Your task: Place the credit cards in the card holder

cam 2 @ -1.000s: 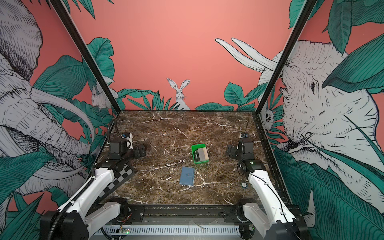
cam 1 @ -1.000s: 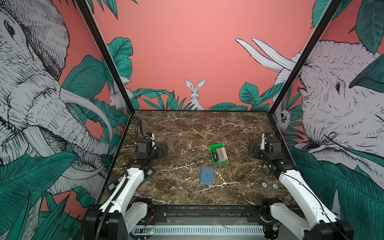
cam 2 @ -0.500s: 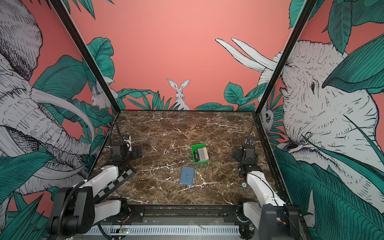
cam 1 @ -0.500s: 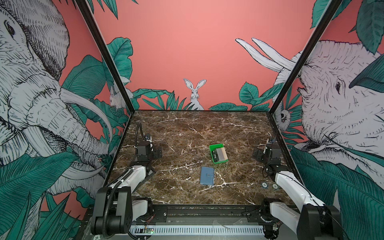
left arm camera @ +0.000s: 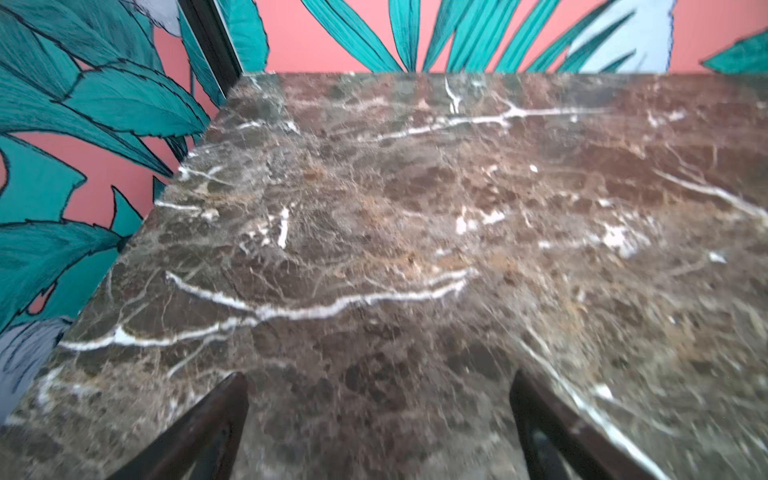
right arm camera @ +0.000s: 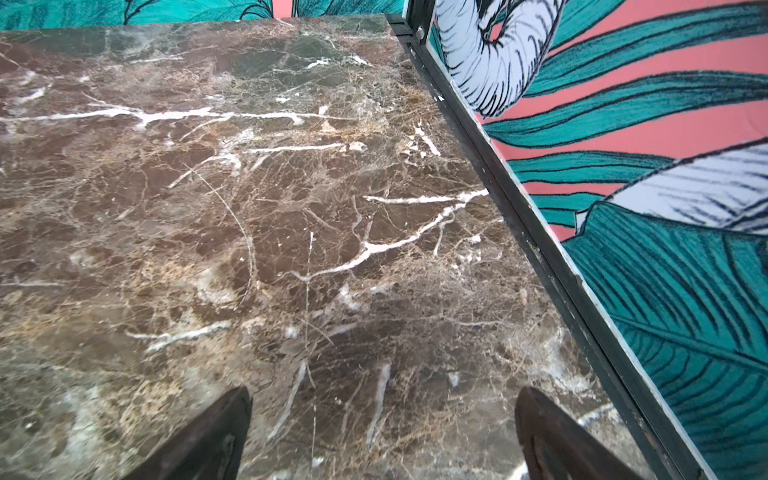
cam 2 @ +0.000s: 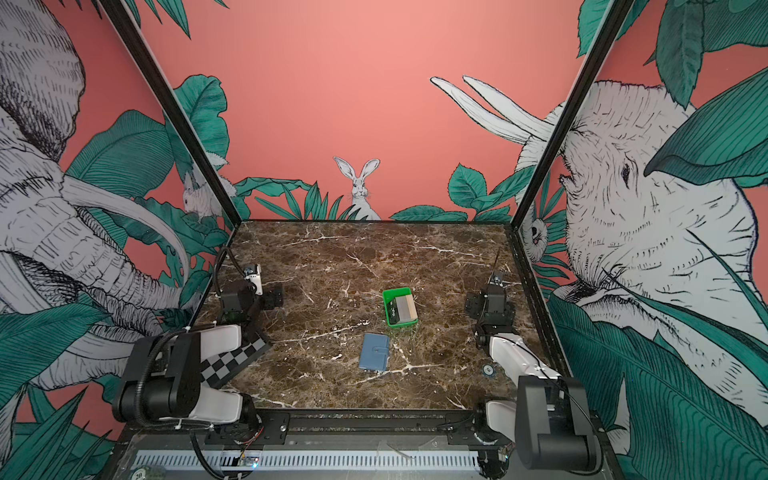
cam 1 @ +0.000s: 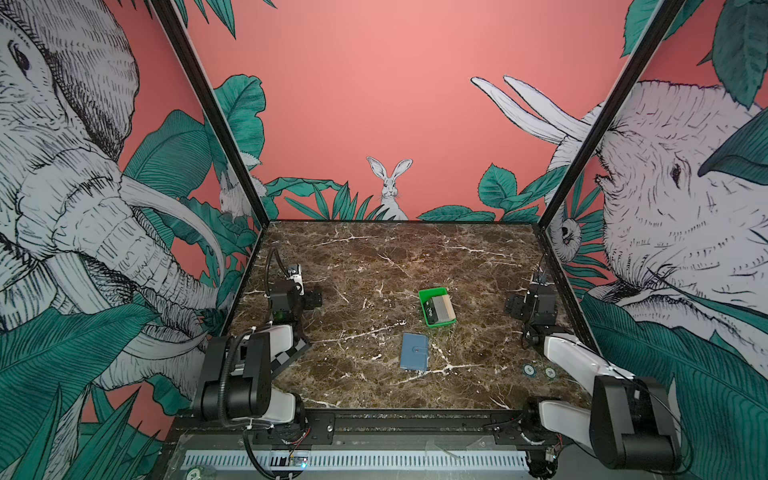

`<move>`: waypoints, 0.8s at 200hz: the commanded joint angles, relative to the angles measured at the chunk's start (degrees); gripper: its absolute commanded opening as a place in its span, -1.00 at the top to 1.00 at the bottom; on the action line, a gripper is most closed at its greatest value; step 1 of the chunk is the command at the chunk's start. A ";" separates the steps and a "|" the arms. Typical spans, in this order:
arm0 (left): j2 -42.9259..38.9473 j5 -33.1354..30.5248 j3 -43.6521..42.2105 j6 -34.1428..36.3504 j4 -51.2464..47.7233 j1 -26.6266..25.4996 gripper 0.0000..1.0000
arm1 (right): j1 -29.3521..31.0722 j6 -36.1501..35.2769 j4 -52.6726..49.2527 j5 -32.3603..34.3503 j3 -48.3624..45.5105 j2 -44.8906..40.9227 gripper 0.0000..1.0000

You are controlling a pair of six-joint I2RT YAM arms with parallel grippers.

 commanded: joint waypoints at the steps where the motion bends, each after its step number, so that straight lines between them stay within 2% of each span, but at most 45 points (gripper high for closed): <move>1: -0.42 4.06 -1.53 0.46 6.69 0.30 -0.98 | -0.23 -1.41 5.47 0.89 -0.33 1.85 -0.95; 12: 0.31 4.52 -2.56 0.54 10.39 0.30 -0.98 | -0.23 -1.44 6.43 1.32 -0.36 2.63 -0.95; 31: 0.25 6.36 -2.03 1.66 8.58 0.21 -0.98 | -0.23 -1.39 8.18 0.73 -0.61 3.03 -0.95; 52: 1.09 7.49 -4.00 2.70 12.95 -0.31 -0.98 | -0.23 -2.06 11.23 0.07 -1.19 3.63 -0.96; 65: 3.50 7.60 -5.61 4.66 17.52 -1.55 -0.98 | -0.23 -3.07 14.20 -0.50 -1.69 4.30 -0.95; 75: 6.81 8.54 -6.44 4.50 25.22 -1.74 -0.98 | -0.23 -3.42 16.99 -1.59 -2.07 5.09 -0.96; 89: 3.35 5.76 -4.69 4.39 15.19 -1.73 -0.98 | -0.23 -3.46 20.35 -3.71 -2.42 6.28 -0.96; 103: 5.82 5.08 -3.39 4.36 17.70 -2.26 -0.98 | -0.23 -3.39 22.28 -4.67 -2.38 7.38 -0.96; 117: 3.88 3.01 -2.11 4.90 11.15 -3.24 -0.98 | -0.23 -3.40 24.15 -5.56 -2.75 7.80 -0.96; 132: 5.22 1.49 -2.12 5.44 13.77 -3.91 -0.98 | -0.23 -4.67 27.93 -8.24 -4.18 7.99 -0.95; 147: 4.08 1.06 -1.60 5.36 10.48 -4.10 -0.98 | -0.23 -4.53 30.60 -7.27 -4.64 9.70 -0.96; 160: 4.71 1.11 -1.74 5.43 12.05 -4.12 -0.98 | -0.23 -4.51 32.95 -7.12 -4.51 12.36 -0.96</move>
